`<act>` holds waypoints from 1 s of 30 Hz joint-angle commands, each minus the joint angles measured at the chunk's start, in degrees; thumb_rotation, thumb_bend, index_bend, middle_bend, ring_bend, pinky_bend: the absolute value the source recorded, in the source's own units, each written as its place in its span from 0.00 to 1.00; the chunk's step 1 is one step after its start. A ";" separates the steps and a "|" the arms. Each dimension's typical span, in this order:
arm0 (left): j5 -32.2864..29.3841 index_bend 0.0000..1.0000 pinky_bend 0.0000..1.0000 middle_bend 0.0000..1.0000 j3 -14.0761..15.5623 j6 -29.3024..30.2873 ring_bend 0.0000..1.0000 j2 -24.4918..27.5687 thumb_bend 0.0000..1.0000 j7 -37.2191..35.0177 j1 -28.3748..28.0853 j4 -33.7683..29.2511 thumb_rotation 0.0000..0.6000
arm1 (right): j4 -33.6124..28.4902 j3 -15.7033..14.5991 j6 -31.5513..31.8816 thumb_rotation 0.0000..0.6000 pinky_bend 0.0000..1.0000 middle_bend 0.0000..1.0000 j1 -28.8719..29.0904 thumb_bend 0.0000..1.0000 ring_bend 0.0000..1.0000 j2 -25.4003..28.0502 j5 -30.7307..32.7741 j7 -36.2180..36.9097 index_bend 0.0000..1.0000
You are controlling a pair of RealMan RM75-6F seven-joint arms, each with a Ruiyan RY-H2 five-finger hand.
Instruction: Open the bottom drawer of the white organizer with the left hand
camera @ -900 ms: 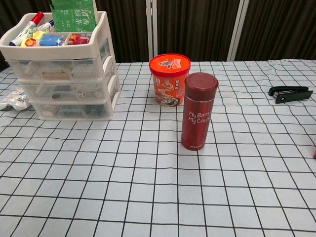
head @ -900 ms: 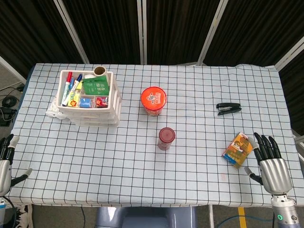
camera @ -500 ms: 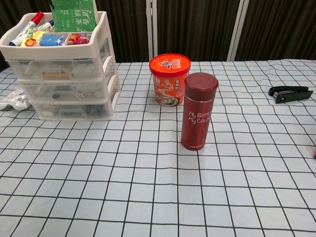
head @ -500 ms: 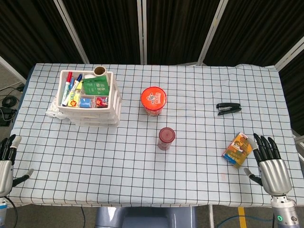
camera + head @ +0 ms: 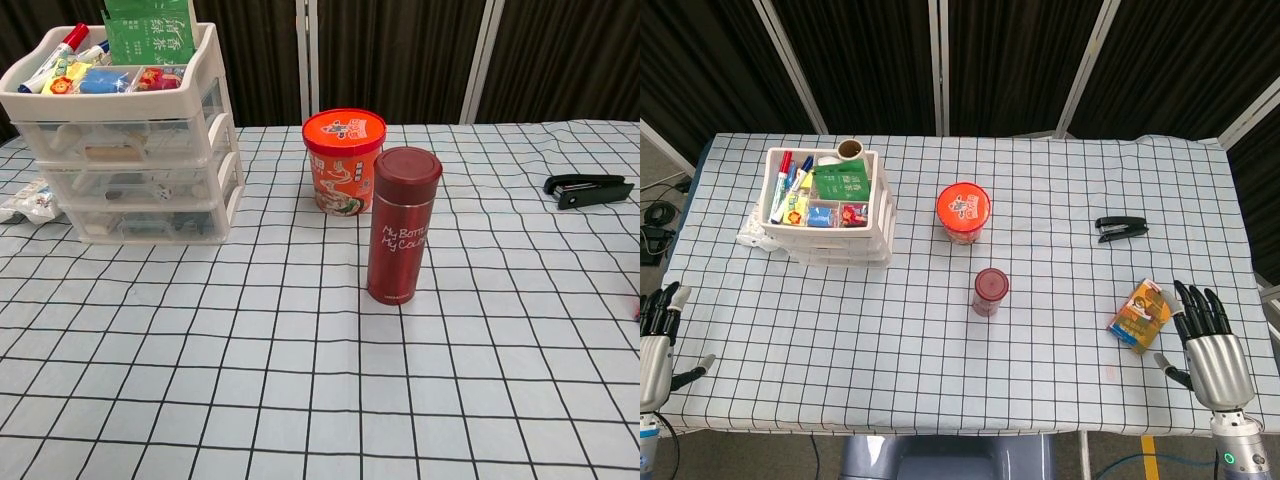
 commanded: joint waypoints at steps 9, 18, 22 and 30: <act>0.46 0.00 0.44 0.52 -4.38 -2.33 0.53 -8.80 0.21 -6.47 -5.48 5.54 1.00 | -0.51 0.19 -0.31 1.00 0.00 0.00 -0.01 0.05 0.00 0.53 0.60 0.96 0.03; -7.55 0.00 0.68 0.89 -5.80 -16.47 0.86 -9.37 0.33 -12.94 -11.56 0.39 1.00 | -1.50 0.45 -0.35 1.00 0.00 0.00 -0.10 0.05 0.00 1.72 1.18 2.78 0.03; -11.76 0.00 0.72 0.92 -6.37 -23.01 0.90 -8.13 0.37 -17.82 -13.71 -2.72 1.00 | -1.84 0.69 -0.12 1.00 0.00 0.00 -0.18 0.05 0.00 2.36 1.44 4.08 0.03; -18.53 0.00 0.77 0.95 -7.69 -30.53 0.93 -8.31 0.41 -21.22 -17.13 -4.25 1.00 | -2.35 0.89 -0.03 1.00 0.00 0.00 -0.27 0.06 0.00 3.36 1.77 6.05 0.03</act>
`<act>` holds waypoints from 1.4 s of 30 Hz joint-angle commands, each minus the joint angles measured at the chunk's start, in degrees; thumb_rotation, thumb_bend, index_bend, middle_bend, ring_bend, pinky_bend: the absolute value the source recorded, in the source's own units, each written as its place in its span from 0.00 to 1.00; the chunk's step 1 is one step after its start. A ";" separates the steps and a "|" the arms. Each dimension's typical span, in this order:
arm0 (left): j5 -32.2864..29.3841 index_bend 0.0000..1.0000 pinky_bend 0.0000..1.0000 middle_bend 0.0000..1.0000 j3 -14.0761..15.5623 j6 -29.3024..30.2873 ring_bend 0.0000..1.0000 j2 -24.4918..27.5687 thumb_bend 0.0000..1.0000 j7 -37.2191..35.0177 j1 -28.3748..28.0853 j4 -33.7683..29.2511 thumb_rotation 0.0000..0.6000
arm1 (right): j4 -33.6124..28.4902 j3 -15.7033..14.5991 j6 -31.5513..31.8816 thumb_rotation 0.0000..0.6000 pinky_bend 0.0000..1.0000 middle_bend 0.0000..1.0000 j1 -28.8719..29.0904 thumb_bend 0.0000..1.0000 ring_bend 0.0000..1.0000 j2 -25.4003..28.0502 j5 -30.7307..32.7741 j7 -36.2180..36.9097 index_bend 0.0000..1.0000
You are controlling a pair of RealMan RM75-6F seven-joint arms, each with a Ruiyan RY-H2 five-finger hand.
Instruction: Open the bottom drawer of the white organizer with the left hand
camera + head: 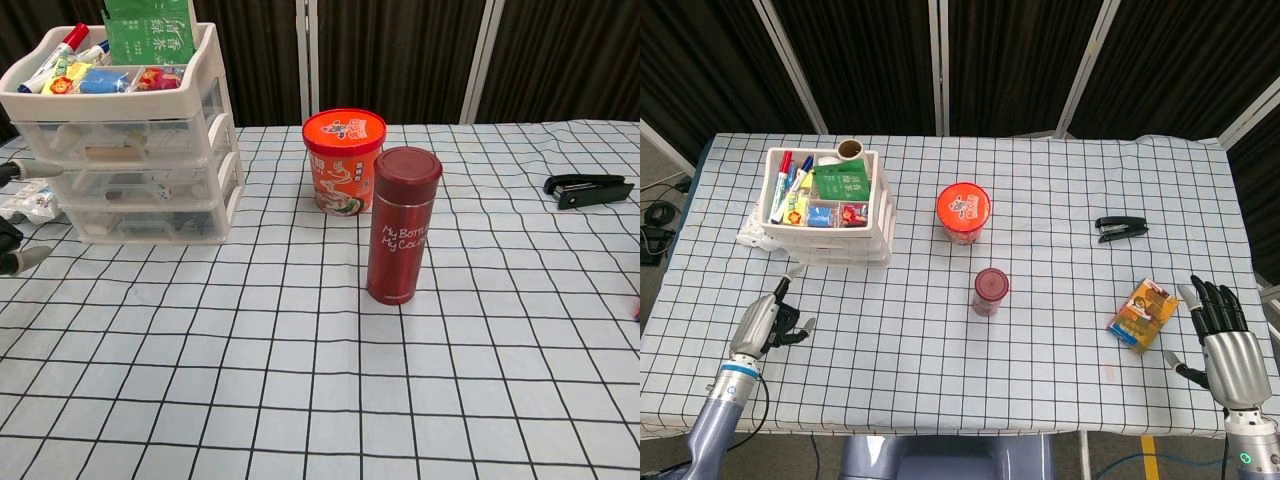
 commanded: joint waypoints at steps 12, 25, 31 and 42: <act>-11.45 0.00 0.93 0.97 -2.77 -8.85 1.00 -2.93 0.55 -2.99 -5.75 1.67 1.00 | -0.28 0.12 -0.16 1.00 0.00 0.00 0.00 0.05 0.00 0.56 0.20 1.31 0.03; -22.17 0.00 0.93 0.97 -5.11 -19.03 1.00 -3.70 0.55 -8.31 -9.83 3.58 1.00 | -0.42 0.20 -0.32 1.00 0.00 0.00 0.05 0.05 0.00 0.88 0.34 2.17 0.03; -24.74 0.00 0.93 0.97 -6.21 -21.19 1.00 -3.81 0.55 -10.00 -11.30 4.20 1.00 | -0.44 0.25 -0.32 1.00 0.00 0.00 0.06 0.05 0.00 0.97 0.37 2.44 0.03; -31.73 0.00 0.93 0.97 -7.21 -26.86 1.00 -2.25 0.55 -12.64 -14.06 4.48 1.00 | -0.51 0.41 -0.22 1.00 0.00 0.00 -0.01 0.06 0.00 1.24 0.59 3.18 0.03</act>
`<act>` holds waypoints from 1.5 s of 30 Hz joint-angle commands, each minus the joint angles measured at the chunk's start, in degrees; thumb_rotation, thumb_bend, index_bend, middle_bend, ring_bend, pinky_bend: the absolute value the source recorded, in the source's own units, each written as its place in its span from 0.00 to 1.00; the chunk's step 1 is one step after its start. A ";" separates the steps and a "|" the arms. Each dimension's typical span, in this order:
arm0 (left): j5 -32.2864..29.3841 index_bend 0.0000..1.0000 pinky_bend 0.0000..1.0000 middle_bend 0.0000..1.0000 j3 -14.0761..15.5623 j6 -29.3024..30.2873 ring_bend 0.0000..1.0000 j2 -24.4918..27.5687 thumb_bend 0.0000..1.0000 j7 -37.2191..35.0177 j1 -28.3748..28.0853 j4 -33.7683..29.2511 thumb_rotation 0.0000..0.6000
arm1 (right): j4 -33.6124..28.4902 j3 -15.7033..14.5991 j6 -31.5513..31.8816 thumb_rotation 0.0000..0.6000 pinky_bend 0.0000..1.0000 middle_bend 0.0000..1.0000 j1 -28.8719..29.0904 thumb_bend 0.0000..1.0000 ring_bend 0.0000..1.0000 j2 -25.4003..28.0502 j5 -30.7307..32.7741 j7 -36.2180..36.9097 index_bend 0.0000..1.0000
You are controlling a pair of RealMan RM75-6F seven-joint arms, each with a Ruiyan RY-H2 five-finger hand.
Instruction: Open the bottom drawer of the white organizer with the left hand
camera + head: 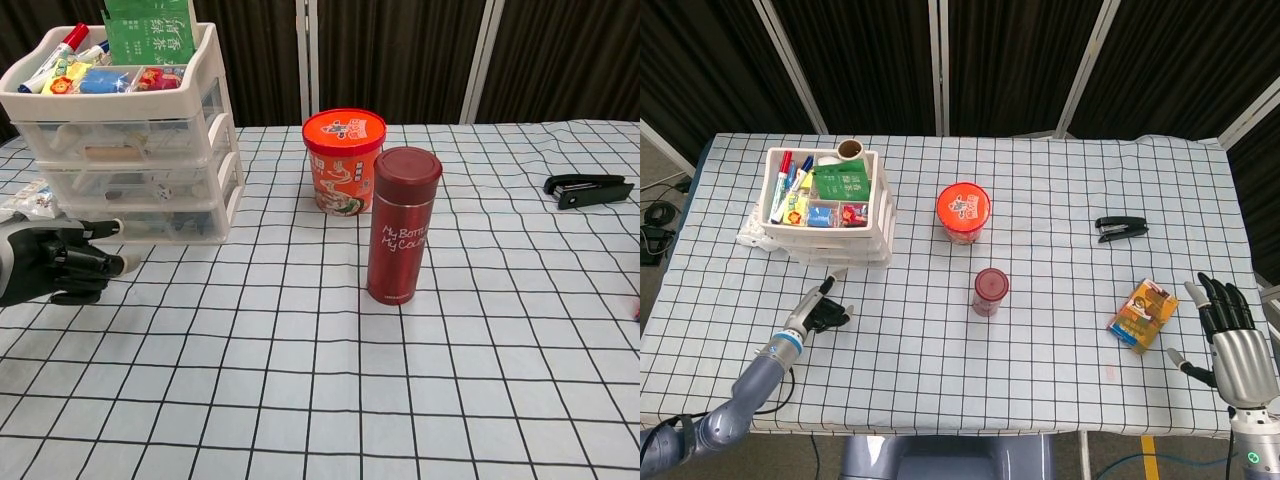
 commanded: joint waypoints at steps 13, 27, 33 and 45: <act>-6.43 0.00 0.93 0.97 -0.32 -3.23 1.00 -0.98 0.55 -2.82 -3.32 4.11 1.00 | 0.03 0.13 -0.21 1.00 0.00 0.00 0.07 0.05 0.00 0.11 0.25 0.50 0.03; -6.70 0.00 0.93 0.97 -0.81 -5.65 1.00 -3.13 0.55 -5.19 -3.83 7.49 1.00 | -0.11 0.20 0.04 1.00 0.00 0.00 -0.02 0.05 0.00 0.33 0.22 0.99 0.03; -5.62 0.00 0.93 0.97 -0.92 -5.63 1.00 -3.77 0.55 -5.34 -3.93 8.56 1.00 | -0.09 0.20 0.03 1.00 0.00 0.00 -0.03 0.05 0.00 0.29 0.23 0.95 0.03; -5.16 0.00 0.93 0.97 -1.42 -7.15 1.00 -5.29 0.55 -6.21 -4.92 11.27 1.00 | 0.02 0.38 -0.20 1.00 0.00 0.00 0.07 0.05 0.00 0.20 0.58 1.14 0.03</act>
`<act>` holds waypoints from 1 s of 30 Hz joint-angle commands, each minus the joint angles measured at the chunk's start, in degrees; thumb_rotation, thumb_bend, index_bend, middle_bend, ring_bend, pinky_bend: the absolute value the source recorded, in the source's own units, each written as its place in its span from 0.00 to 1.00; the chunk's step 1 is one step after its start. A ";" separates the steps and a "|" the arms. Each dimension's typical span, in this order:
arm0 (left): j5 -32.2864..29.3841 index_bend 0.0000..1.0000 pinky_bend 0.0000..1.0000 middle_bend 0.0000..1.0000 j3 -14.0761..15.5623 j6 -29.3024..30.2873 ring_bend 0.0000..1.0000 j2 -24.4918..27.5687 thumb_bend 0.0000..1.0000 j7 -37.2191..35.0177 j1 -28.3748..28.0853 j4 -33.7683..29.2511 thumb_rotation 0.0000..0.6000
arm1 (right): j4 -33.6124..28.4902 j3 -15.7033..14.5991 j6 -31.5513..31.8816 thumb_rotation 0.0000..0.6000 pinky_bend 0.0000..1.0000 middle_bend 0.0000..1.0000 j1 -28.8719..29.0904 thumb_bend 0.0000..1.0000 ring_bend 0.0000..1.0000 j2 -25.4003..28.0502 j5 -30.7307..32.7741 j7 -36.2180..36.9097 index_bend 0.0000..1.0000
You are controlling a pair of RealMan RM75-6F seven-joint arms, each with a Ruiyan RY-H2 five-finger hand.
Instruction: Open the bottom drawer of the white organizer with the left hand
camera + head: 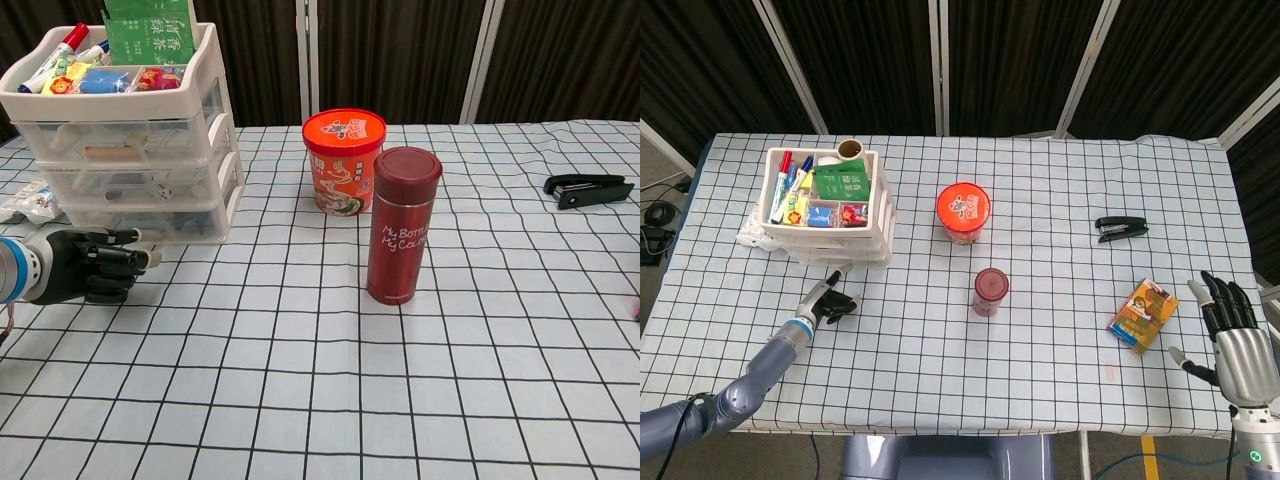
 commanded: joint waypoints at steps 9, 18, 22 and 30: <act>1.02 0.00 0.93 0.97 -0.32 0.48 1.00 -0.81 0.55 -0.15 -0.28 0.73 1.00 | 0.02 -0.06 0.02 1.00 0.00 0.00 0.01 0.05 0.00 -0.07 -0.15 0.03 0.03; 2.03 0.00 0.93 0.97 -0.43 0.60 1.00 -1.39 0.55 -0.07 -0.58 1.46 1.00 | 0.13 -0.03 -0.19 1.00 0.00 0.00 0.10 0.05 0.00 -0.30 -0.03 -0.34 0.03; 2.06 0.00 0.93 0.97 -0.37 0.29 1.00 -1.64 0.55 -0.10 -0.80 2.00 1.00 | 0.13 -0.06 -0.44 1.00 0.00 0.00 0.16 0.05 0.00 -0.34 0.10 -0.37 0.03; 3.23 0.06 0.93 0.97 -0.31 -0.37 1.00 -1.93 0.55 -0.53 -0.61 2.38 1.00 | 0.08 -0.30 -0.57 1.00 0.00 0.00 0.19 0.06 0.00 -0.58 -0.19 -0.98 0.03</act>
